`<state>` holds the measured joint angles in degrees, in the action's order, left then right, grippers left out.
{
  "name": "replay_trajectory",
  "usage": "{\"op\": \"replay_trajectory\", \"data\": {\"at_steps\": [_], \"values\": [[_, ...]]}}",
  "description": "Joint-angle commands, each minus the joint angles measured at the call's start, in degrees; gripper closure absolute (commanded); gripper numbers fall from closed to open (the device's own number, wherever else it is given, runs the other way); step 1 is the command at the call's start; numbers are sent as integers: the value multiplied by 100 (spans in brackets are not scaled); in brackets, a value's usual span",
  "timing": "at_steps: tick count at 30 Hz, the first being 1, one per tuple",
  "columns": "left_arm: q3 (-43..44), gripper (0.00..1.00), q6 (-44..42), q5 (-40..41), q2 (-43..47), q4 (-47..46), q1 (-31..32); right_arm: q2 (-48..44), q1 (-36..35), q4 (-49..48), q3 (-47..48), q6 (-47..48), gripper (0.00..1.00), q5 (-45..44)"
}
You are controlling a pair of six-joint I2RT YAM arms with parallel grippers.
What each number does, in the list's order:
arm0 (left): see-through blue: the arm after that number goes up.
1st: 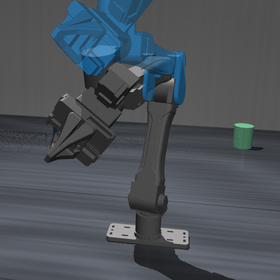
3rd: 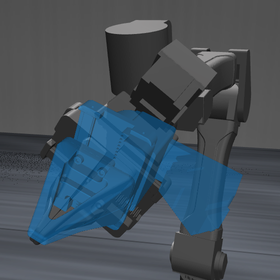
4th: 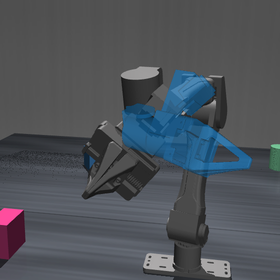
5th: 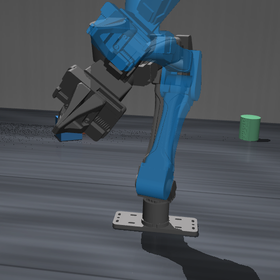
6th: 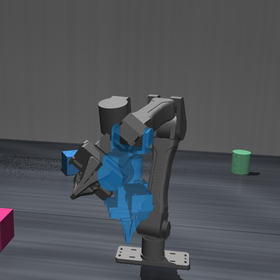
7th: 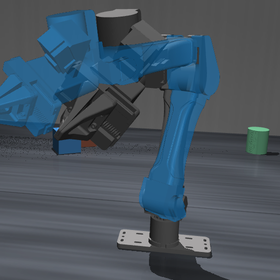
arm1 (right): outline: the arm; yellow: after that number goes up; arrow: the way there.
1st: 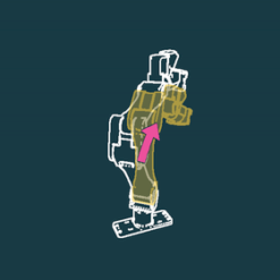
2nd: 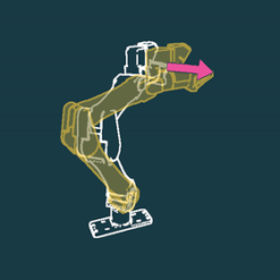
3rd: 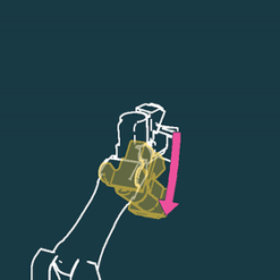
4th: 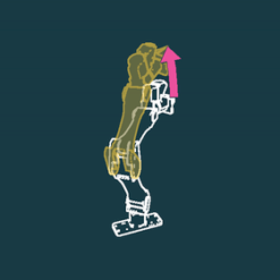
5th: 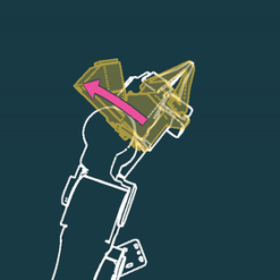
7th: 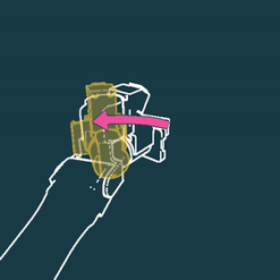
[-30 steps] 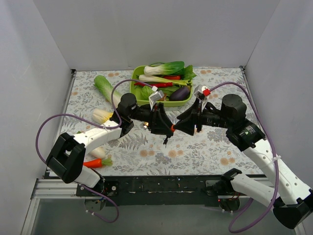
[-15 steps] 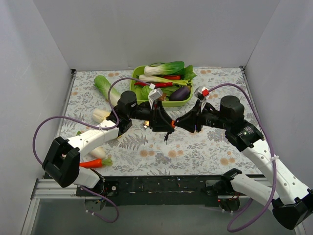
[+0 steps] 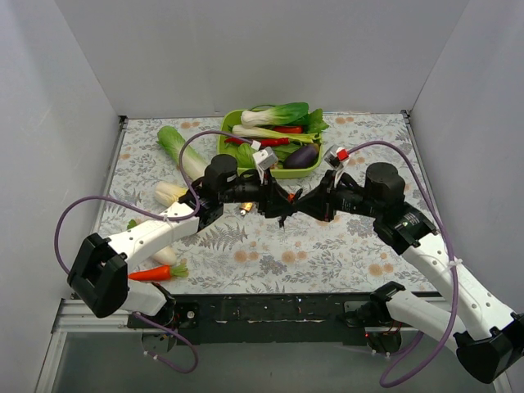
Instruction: Unlock with the key
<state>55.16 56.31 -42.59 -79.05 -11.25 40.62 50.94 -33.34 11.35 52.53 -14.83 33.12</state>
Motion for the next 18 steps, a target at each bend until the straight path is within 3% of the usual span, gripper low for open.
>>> {"op": "replay_trajectory", "data": {"at_steps": [1,7,10,12,14,18], "values": [[189,100,-331,945,390,158,42,30,-23,-467,-190,-231,80,1],[162,100,-446,1269,504,307,95,-14,-32,-284,-191,-266,76,-552],[162,100,-534,1559,513,412,156,-110,-32,-187,-95,-266,61,-746],[171,100,-621,1841,522,465,209,-224,-32,-134,-59,-266,46,-938],[180,100,-709,2174,548,562,271,-329,-32,-90,-42,-353,39,-1175],[171,100,-920,2798,557,702,569,-286,-32,156,81,-714,36,-2158]]}}
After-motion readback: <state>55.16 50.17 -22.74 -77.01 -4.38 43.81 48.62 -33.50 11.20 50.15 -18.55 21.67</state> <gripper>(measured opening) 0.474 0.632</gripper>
